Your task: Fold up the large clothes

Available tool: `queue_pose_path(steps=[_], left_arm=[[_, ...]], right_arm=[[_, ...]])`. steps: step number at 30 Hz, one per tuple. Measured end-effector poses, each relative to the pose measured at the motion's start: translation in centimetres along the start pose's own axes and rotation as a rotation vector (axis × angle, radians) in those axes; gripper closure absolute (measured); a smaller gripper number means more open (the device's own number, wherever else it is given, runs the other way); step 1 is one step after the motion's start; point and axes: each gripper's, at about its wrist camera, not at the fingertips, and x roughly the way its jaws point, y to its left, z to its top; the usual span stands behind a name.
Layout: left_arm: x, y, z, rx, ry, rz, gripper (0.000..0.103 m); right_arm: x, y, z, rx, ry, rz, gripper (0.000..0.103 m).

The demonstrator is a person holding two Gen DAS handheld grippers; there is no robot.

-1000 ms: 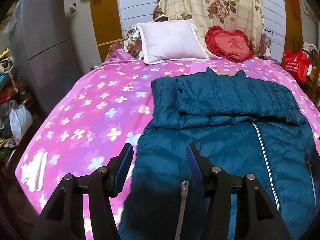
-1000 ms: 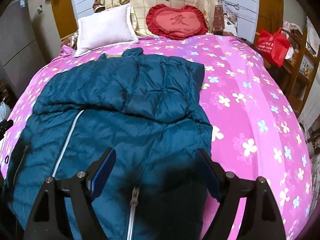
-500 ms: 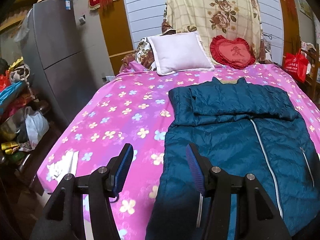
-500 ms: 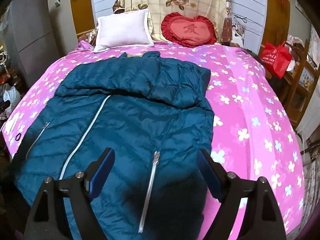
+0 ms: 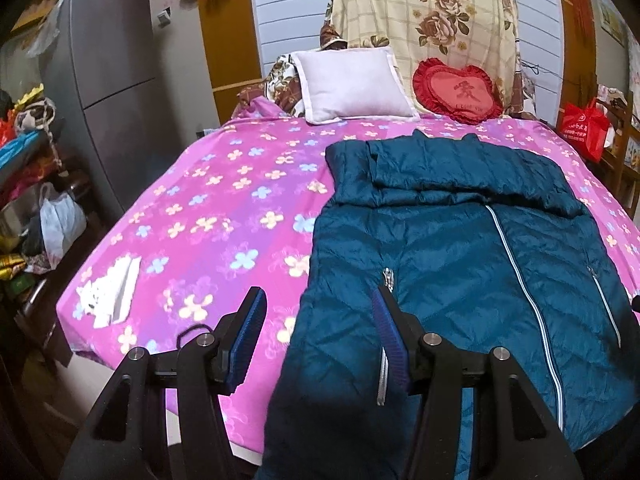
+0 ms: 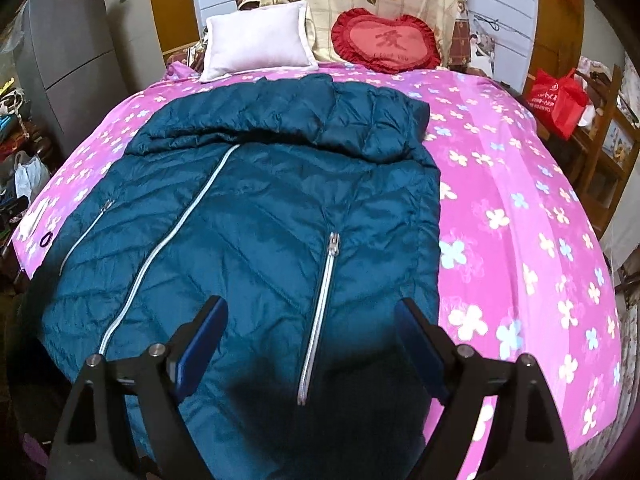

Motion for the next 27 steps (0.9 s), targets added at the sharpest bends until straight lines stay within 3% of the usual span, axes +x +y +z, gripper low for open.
queue_pose_path(steps=[27], left_arm=[[3.1, 0.0, -3.8, -0.008, 0.126, -0.023, 0.067]], right_arm=[[1.6, -0.3, -2.8, 0.019, 0.079, 0.017, 0.015]])
